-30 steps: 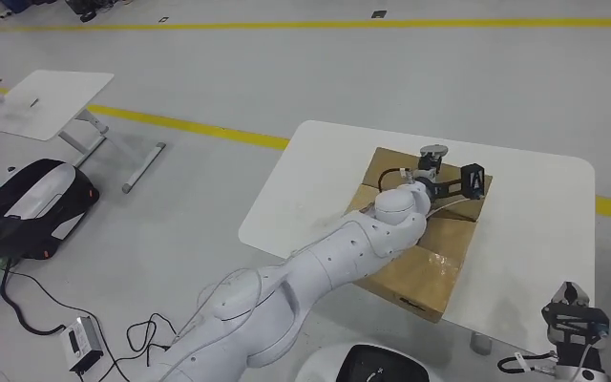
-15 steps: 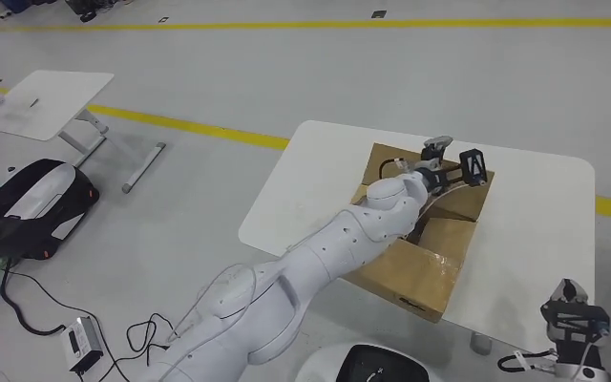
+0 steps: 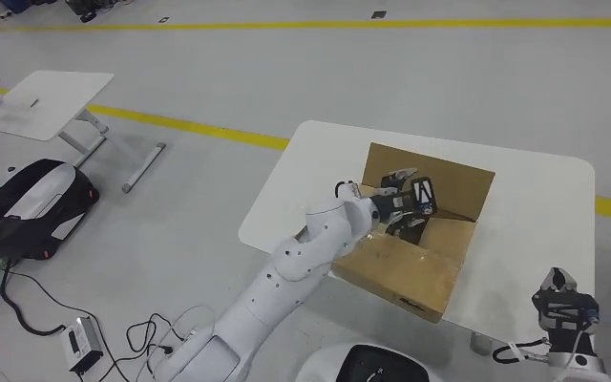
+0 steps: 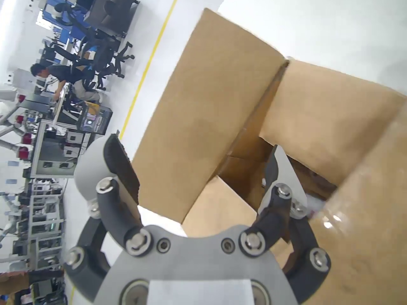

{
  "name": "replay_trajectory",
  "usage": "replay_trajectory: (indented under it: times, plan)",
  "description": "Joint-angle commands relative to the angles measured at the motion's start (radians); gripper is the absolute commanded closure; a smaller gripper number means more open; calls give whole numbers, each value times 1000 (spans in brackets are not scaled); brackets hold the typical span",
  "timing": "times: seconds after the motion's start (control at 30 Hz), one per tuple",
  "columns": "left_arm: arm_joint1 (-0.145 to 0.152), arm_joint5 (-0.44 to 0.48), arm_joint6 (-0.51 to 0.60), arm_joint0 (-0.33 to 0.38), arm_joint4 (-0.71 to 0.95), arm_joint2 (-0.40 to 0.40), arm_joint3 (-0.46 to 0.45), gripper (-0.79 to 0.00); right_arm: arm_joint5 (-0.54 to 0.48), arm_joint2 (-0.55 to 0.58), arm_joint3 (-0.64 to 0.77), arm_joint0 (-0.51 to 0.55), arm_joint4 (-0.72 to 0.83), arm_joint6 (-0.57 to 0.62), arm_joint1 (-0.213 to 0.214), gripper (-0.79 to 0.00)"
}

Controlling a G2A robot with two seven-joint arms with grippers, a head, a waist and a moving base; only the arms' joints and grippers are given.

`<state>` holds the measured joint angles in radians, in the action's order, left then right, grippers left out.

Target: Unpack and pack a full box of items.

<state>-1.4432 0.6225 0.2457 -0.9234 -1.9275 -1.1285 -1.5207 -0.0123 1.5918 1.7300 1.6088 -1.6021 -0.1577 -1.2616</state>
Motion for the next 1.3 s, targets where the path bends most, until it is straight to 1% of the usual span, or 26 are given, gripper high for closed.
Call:
replay_trajectory:
  times: [0.0, 0.07, 0.1, 0.2, 0.37, 0.67, 0.73, 0.77, 0.83, 0.9, 0.93, 1.0, 1.03, 1.2, 1.27]
  plan:
    - [10, 42, 13, -53, 15, -26, -65, -785, 1, -5, -8, -5, -6, -3, 0, 0]
    - [15, 89, 7, -91, 79, -47, -80, -785, 5, -14, -25, -9, -19, -4, -1, 0]
    - [19, 109, 25, -90, 70, -53, -96, -785, 7, -17, -32, -12, -20, -4, -1, 0]
    - [27, 149, 20, -100, 68, -65, -127, -785, 10, -20, -45, -14, -38, -13, -1, 0]
    - [27, 149, 20, -100, 68, -65, -127, -785, 21, -38, -69, -12, -38, -54, -4, 0]
    - [27, 149, 20, -100, 68, -65, -127, -785, 12, -78, -63, 4, -101, -111, -4, 0]
    - [27, 144, 23, -114, 95, -59, -116, -785, 17, -77, -61, 5, -104, -109, -4, 0]
    - [25, 157, 37, -116, 133, -57, -104, -785, 20, -76, -59, 6, -103, -109, -4, 0]
    - [21, 199, 126, -94, 219, -58, -72, -785, 23, -75, -53, 10, -101, -107, -4, 0]
    - [14, 234, 253, -59, 335, -50, -20, -785, 24, -71, -44, 16, -100, -105, -4, 0]
    - [9, 237, 332, -30, 393, -49, 5, -785, 25, -69, -39, 20, -100, -104, -4, 0]
    - [-1, 229, 446, 18, 547, -41, 50, -785, 23, -65, -29, 27, -99, -103, -3, 0]
    - [-4, 234, 520, 51, 628, -34, 69, -785, 21, -62, -23, 32, -99, -102, -3, 0]
    - [-7, 217, 706, 134, 898, -36, 122, -785, -15, -50, -2, 47, -65, -112, -1, 0]
    - [-2, 212, 740, 148, 956, -41, 118, -785, -59, -45, 14, 53, -27, -135, 0, 0]
